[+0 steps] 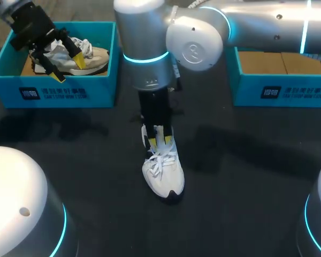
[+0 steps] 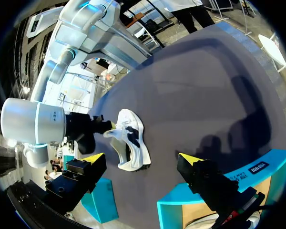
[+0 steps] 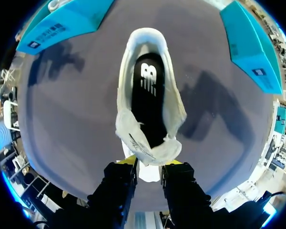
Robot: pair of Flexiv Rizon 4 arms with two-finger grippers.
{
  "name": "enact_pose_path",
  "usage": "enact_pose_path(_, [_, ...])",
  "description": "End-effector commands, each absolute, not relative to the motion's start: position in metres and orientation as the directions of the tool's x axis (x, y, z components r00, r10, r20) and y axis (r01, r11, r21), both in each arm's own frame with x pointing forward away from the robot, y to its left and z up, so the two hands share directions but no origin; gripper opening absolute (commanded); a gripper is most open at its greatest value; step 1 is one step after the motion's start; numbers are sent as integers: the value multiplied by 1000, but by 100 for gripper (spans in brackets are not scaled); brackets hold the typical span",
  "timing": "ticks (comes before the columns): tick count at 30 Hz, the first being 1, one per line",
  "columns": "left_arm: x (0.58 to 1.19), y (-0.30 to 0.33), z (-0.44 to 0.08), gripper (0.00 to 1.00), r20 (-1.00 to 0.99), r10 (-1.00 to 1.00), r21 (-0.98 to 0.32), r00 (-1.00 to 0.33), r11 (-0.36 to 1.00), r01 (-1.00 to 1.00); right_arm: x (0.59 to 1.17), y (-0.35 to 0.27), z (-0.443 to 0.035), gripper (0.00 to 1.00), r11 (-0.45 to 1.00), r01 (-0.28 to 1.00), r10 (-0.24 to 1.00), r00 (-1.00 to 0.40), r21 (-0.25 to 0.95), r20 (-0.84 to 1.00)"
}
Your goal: Take the shoe out of the shoebox, open the shoe tongue, remove and reinsert the insole, then place the shoe into the shoebox
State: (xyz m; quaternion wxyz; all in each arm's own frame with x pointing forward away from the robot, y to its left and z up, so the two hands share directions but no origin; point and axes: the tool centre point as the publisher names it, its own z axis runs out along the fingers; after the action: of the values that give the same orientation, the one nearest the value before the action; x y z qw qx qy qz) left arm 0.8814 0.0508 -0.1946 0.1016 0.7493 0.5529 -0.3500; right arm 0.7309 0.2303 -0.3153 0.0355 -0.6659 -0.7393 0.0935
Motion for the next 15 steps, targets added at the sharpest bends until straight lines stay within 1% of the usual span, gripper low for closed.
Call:
enact_pose_path(1, [881,51,-194,100,-635,759,-234,145,-368,900,742,237,-325,23,106,973,989,-124,-203,-76])
enact_pose_path(7, [881,51,-194,100,-635,759,-234,145,-368,900,752,231,-330,24,106,972,986,-129,-210,-101])
enact_pose_path(15, [881,51,-194,100,-635,759,-234,145,-368,900,746,232,-311,31,135,976,984,-153,-168,-94])
